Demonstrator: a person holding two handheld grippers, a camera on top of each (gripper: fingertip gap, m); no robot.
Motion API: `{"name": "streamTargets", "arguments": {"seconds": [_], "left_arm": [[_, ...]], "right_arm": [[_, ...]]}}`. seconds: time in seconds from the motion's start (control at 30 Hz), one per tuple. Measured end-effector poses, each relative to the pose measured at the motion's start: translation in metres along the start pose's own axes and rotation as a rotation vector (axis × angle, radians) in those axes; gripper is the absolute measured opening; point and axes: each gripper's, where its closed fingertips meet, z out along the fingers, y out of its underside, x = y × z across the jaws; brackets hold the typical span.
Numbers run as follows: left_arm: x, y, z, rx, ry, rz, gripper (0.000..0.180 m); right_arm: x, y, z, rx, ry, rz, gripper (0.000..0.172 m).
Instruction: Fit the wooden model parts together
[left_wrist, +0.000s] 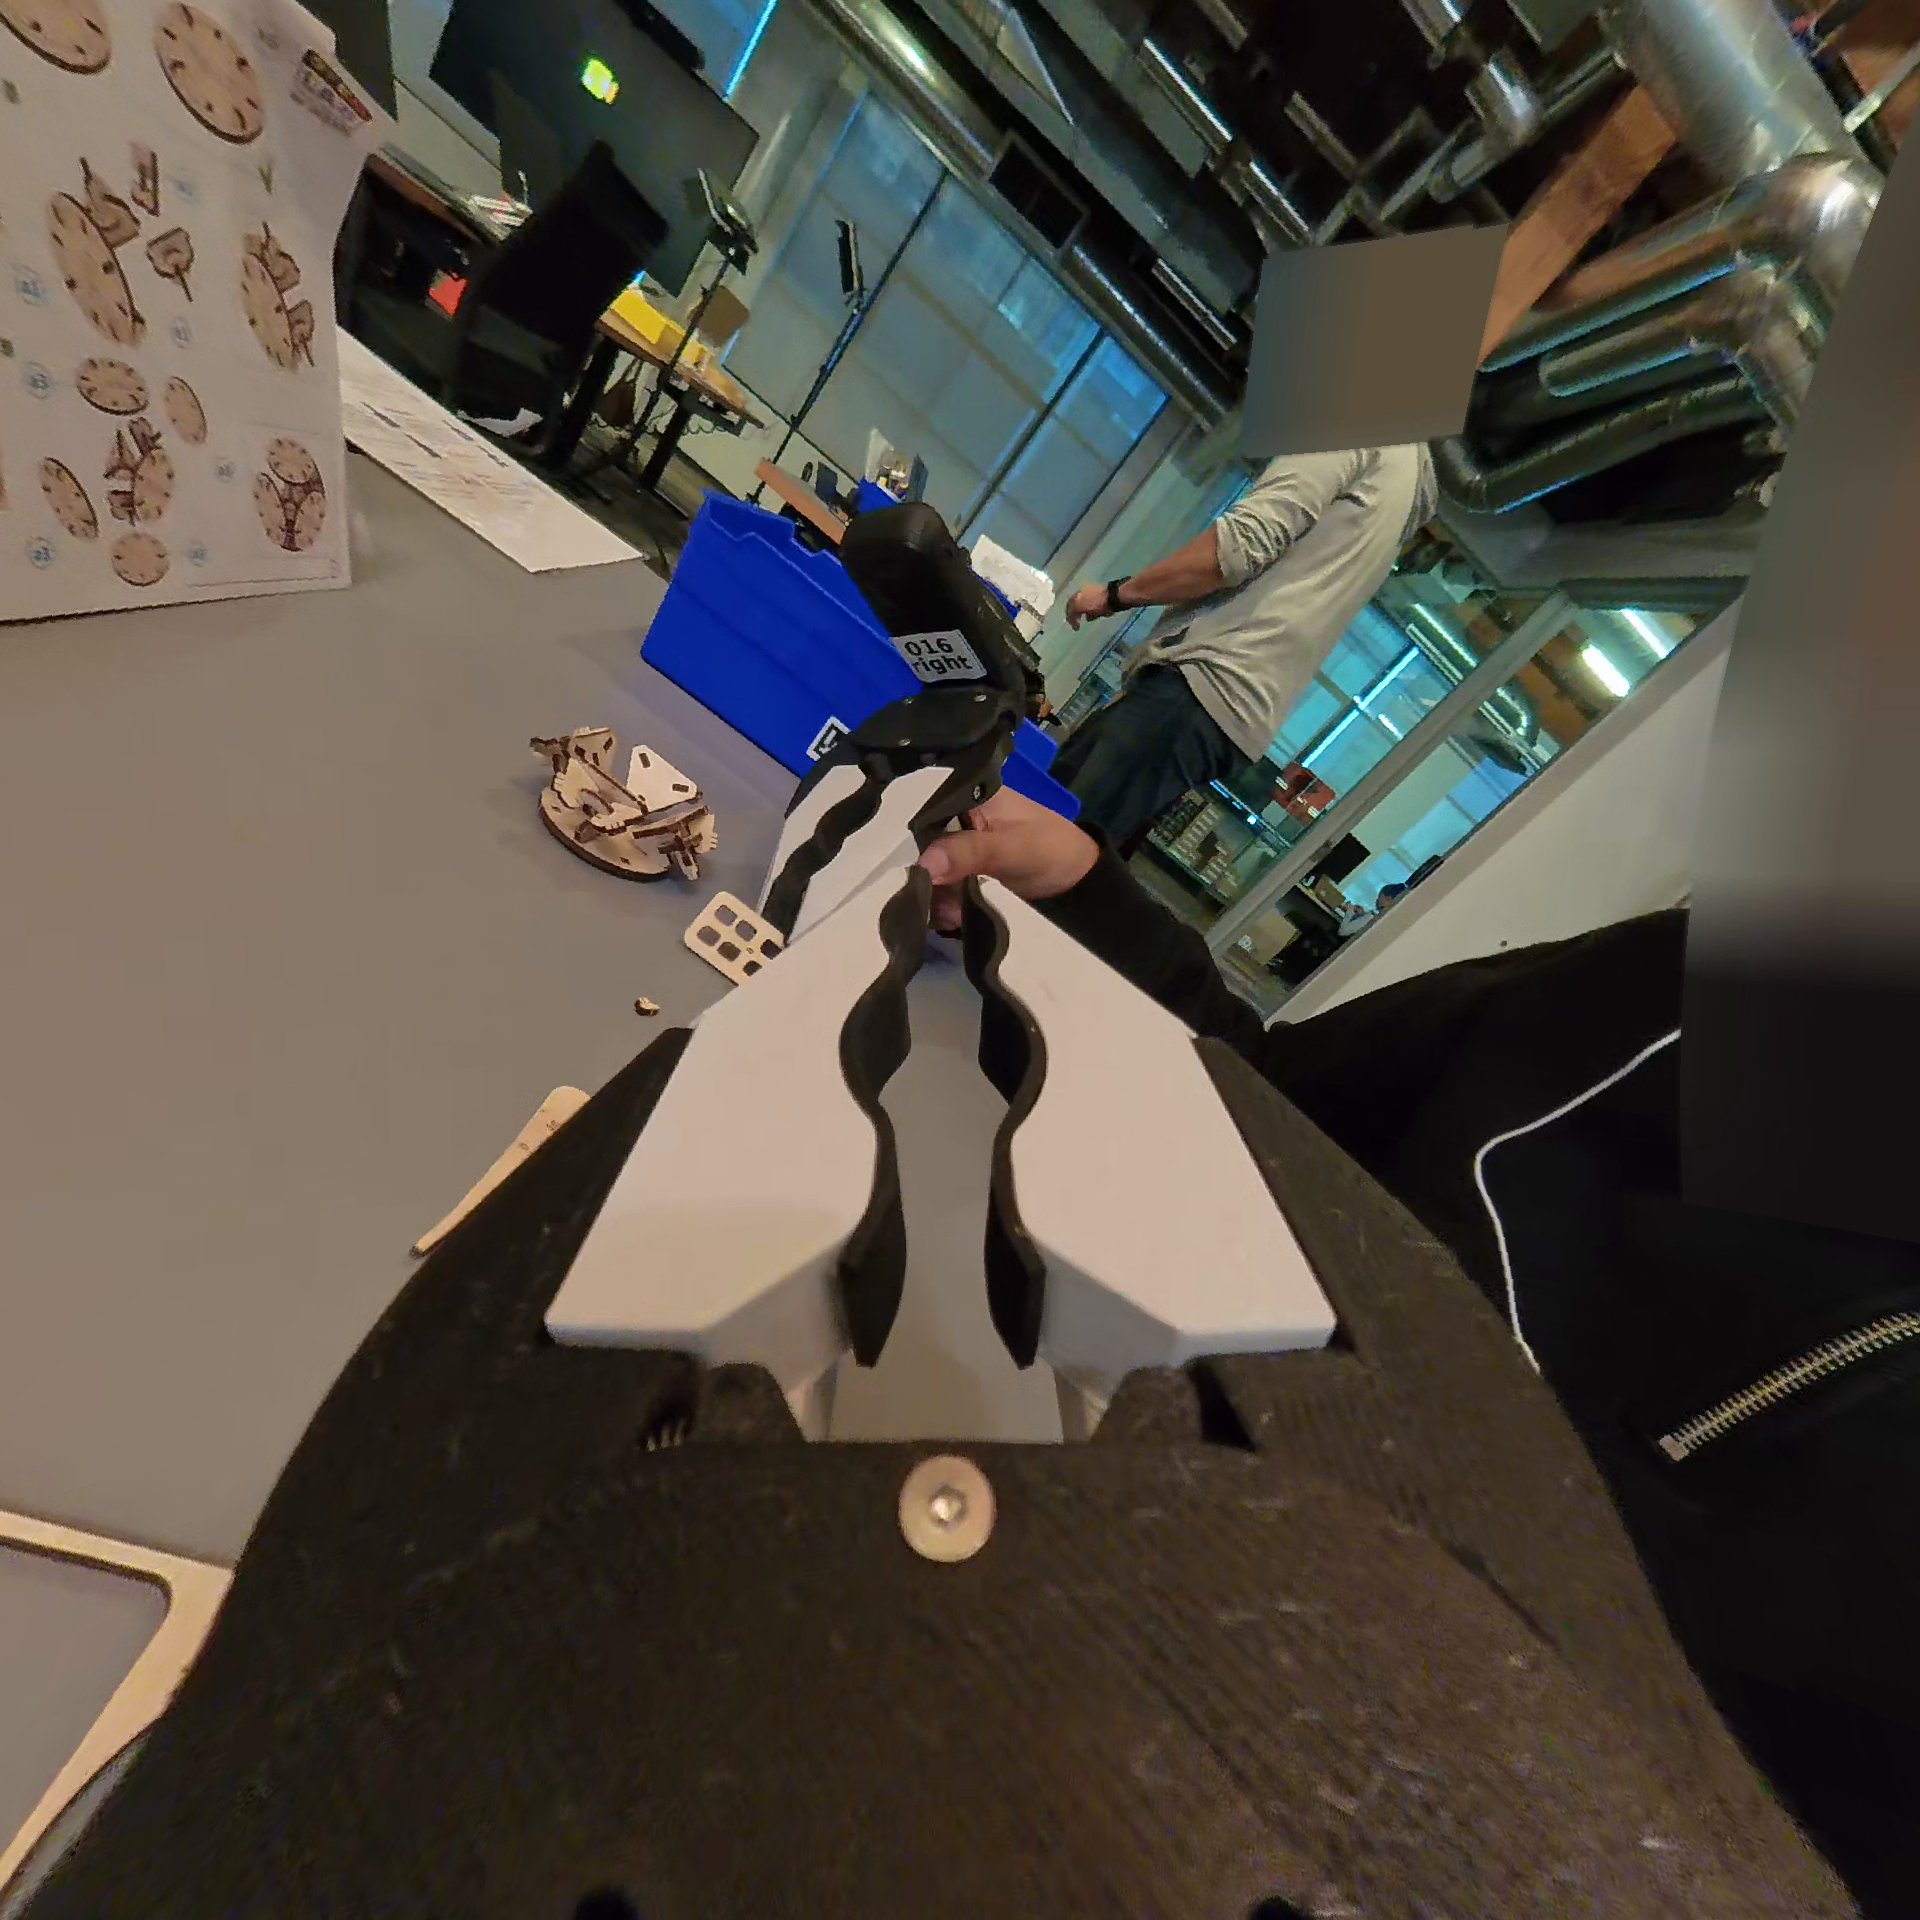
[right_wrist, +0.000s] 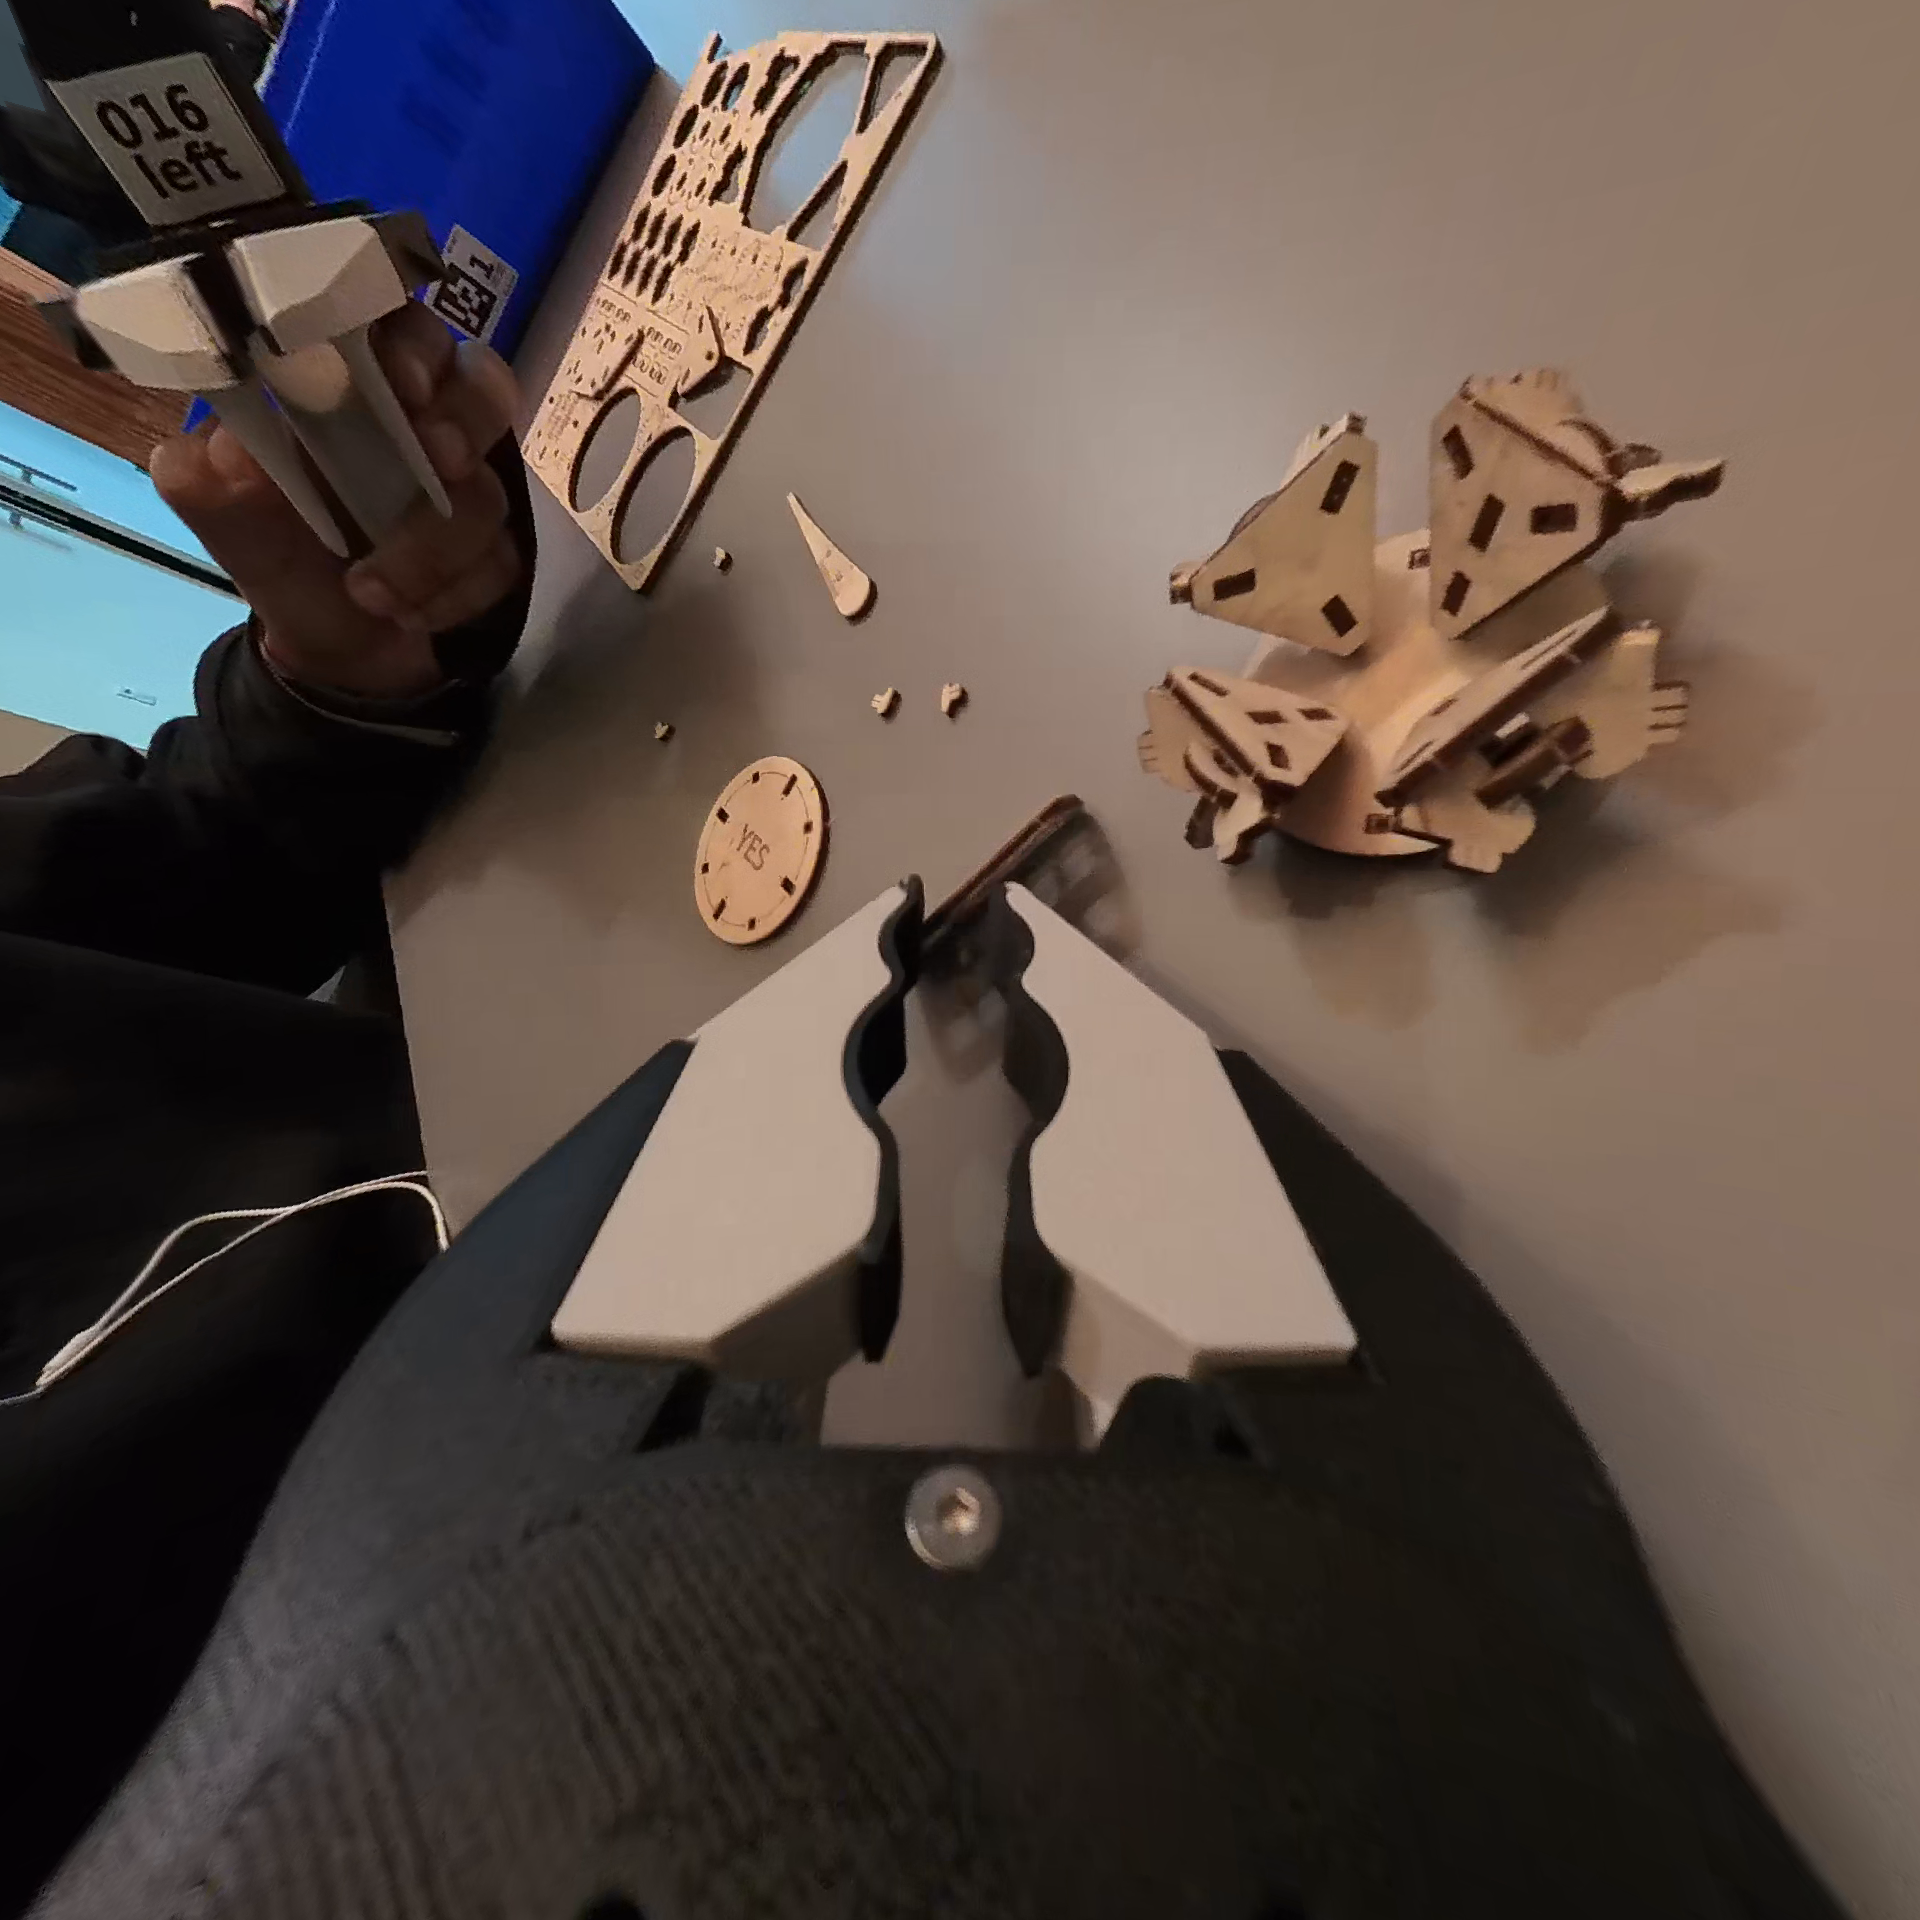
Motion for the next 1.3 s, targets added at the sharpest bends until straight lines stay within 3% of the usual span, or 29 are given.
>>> {"name": "streamTargets", "arguments": {"seconds": [0.33,0.43,0.57,0.7,1.0,1.03,1.13,1.3], "left_arm": [[-0.002,-0.011,-0.008,0.032,-0.038,0.049,0.003],[-0.002,-0.012,-0.009,0.033,-0.039,0.048,0.004],[-0.004,-0.010,-0.008,0.026,-0.041,0.045,0.004],[-0.005,-0.010,-0.008,0.027,-0.041,0.036,0.004],[-0.013,-0.008,-0.008,0.017,-0.065,-0.013,0.004],[-0.017,-0.005,-0.007,-0.003,-0.085,-0.022,0.003],[-0.033,0.015,-0.006,-0.148,-0.173,-0.054,0.003],[-0.061,0.042,-0.022,-0.423,-0.407,0.098,0.000]], "right_arm": [[-0.004,-0.029,-0.018,0.148,0.107,-0.209,0.015],[-0.026,-0.030,-0.014,0.143,0.069,-0.390,0.038],[-0.026,-0.024,-0.001,0.080,0.231,-0.674,0.056],[-0.022,-0.023,0.008,0.058,0.337,-0.818,0.052],[-0.042,-0.023,0.026,0.118,0.231,-0.793,0.044],[-0.045,-0.026,0.027,0.139,0.237,-0.811,0.033],[-0.066,-0.036,0.028,0.259,0.206,-0.851,0.022],[-0.073,-0.036,0.036,0.269,0.199,-0.827,0.030]]}}
